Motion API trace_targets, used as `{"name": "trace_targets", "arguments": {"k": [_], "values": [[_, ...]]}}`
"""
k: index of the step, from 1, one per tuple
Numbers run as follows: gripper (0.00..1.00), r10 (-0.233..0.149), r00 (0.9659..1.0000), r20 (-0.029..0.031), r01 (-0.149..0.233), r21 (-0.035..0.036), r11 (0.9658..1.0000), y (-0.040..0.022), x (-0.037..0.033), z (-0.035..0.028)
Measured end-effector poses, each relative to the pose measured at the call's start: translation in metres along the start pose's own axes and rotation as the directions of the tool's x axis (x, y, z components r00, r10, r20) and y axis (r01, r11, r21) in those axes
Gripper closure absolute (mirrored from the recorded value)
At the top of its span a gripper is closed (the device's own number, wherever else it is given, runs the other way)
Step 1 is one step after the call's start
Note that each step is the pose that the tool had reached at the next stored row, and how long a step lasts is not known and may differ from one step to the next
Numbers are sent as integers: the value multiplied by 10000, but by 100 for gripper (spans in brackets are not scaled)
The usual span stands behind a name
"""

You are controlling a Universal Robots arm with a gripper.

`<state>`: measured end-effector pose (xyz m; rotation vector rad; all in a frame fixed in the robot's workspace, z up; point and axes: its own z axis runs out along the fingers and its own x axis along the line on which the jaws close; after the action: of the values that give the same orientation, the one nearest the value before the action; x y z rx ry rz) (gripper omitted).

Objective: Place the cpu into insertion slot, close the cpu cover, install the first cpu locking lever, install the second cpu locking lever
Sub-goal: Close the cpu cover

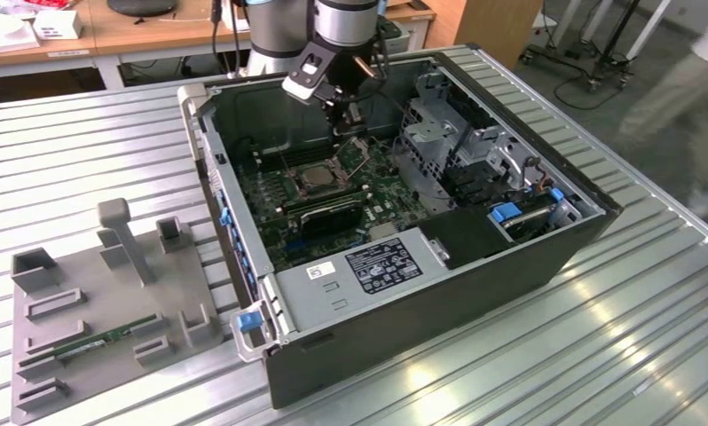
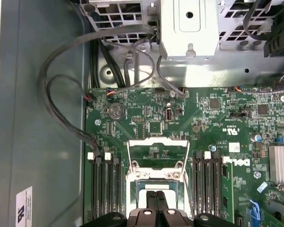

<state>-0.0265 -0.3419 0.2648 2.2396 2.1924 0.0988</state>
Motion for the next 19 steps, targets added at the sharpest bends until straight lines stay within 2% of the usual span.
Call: {"name": "trace_targets", "arguments": {"k": [19], "values": [[89, 0, 10000, 0, 0, 0, 10000, 148, 3, 7]]}}
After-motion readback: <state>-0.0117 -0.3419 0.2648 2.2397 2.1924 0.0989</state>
